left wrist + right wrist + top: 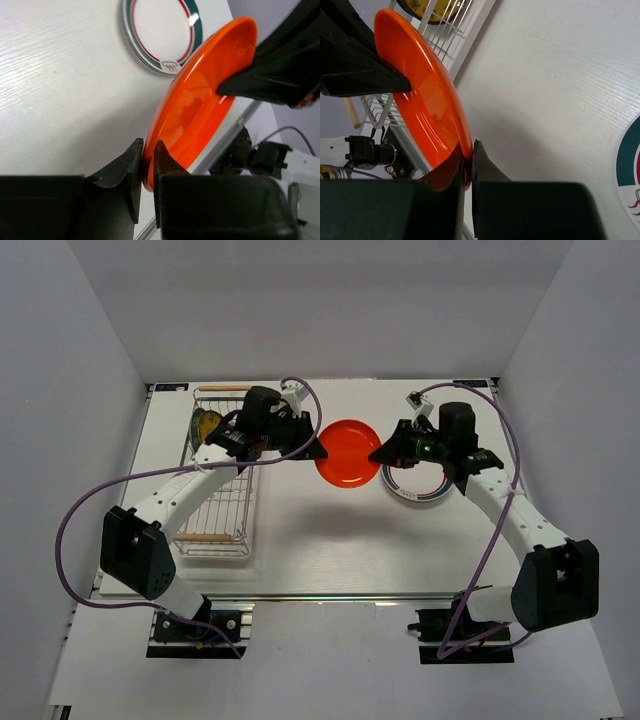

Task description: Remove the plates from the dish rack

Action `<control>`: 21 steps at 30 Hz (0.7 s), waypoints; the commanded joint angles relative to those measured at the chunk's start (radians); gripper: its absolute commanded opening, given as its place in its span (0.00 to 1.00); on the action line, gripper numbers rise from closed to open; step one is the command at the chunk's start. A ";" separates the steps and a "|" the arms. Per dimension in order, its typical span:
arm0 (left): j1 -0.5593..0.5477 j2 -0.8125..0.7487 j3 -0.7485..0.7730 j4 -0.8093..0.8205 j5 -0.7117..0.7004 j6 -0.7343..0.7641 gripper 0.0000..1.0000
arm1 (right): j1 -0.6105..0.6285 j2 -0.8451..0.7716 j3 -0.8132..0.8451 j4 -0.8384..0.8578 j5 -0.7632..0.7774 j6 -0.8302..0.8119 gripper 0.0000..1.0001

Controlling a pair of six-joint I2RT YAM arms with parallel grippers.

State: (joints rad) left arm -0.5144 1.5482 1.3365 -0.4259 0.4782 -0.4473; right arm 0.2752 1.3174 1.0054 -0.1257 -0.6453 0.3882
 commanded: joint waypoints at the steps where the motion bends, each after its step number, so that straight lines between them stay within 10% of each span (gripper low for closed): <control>1: -0.006 -0.030 0.062 -0.056 -0.139 -0.014 0.23 | 0.001 0.025 0.056 -0.026 0.095 0.012 0.00; 4: -0.006 -0.039 0.099 -0.123 -0.260 -0.011 0.90 | 0.002 0.049 0.053 -0.014 0.088 0.034 0.00; 5: -0.006 -0.046 0.110 -0.151 -0.309 -0.014 0.98 | 0.001 0.057 0.055 -0.021 0.096 0.038 0.00; 14: 0.014 -0.135 0.141 -0.476 -0.968 -0.191 0.98 | 0.016 0.204 0.104 -0.109 0.246 0.078 0.00; 21: 0.014 -0.212 0.072 -0.510 -1.050 -0.234 0.98 | 0.055 0.388 0.182 -0.104 0.266 0.133 0.00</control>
State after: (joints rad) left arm -0.4995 1.3911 1.4322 -0.8902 -0.4633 -0.6418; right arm 0.3073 1.6787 1.1164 -0.2413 -0.3954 0.4801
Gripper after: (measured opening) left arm 0.976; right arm 0.080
